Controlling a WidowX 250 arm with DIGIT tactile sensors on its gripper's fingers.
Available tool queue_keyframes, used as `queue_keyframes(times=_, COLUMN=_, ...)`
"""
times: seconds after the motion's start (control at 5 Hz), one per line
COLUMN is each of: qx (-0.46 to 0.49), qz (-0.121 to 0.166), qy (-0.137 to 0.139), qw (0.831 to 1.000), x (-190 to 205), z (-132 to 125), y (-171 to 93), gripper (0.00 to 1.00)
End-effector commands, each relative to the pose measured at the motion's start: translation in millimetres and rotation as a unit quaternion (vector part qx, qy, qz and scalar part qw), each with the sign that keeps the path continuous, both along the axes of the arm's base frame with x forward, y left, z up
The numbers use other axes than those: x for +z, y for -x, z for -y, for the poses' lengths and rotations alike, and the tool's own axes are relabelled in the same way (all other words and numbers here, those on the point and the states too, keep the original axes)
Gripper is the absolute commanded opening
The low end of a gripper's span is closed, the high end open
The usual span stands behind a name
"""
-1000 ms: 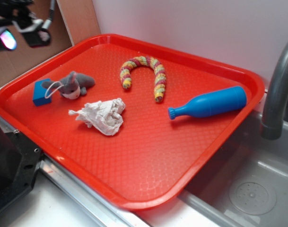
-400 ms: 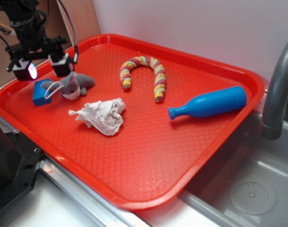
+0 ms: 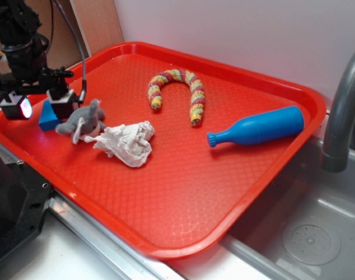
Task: Grab the blue block.
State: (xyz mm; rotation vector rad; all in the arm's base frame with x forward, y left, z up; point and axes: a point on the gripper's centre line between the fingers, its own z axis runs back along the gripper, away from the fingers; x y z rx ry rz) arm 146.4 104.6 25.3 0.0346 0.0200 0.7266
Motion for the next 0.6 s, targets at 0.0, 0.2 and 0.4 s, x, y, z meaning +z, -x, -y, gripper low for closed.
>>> queue_keyframes(times=0.0, qx=-0.029, qz=-0.001, qy=-0.002, qw=1.0, x=-18.5, z=-0.3, y=-13.1, gripper=1.0)
queue_keyframes(times=0.2, qx=-0.048, qz=-0.008, qy=0.003, qw=0.999, x=-28.4, z=-3.2, y=-18.9, gripper=0.88)
queue_keyframes(times=0.4, qx=-0.092, qz=0.004, qy=0.014, qw=0.996, x=-12.5, z=-1.0, y=15.2, gripper=0.0)
